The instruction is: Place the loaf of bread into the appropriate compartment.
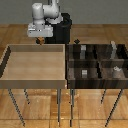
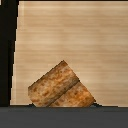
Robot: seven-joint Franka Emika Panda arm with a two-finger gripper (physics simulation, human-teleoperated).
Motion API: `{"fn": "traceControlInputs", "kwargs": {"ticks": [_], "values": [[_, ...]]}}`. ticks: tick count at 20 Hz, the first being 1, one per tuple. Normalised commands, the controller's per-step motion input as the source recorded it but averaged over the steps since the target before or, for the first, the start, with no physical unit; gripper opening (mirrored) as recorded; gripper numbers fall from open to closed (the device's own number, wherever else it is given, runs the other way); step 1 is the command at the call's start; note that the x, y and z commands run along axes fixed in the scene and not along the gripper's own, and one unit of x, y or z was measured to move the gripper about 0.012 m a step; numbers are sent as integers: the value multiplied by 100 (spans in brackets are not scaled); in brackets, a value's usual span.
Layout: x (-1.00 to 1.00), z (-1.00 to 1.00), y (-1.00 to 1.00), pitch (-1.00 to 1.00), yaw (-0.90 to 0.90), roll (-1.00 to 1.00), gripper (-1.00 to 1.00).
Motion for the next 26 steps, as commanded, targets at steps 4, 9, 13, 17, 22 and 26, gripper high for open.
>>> {"fn": "traceControlInputs", "kwargs": {"ticks": [4,9,13,17,22,26], "values": [[0,0,100,0,0,0,-100],[0,0,100,0,0,0,-100],[0,0,100,0,0,0,-100],[0,0,100,0,0,0,-100],[0,0,100,0,0,0,-100],[25,0,75,0,0,0,-100]]}}
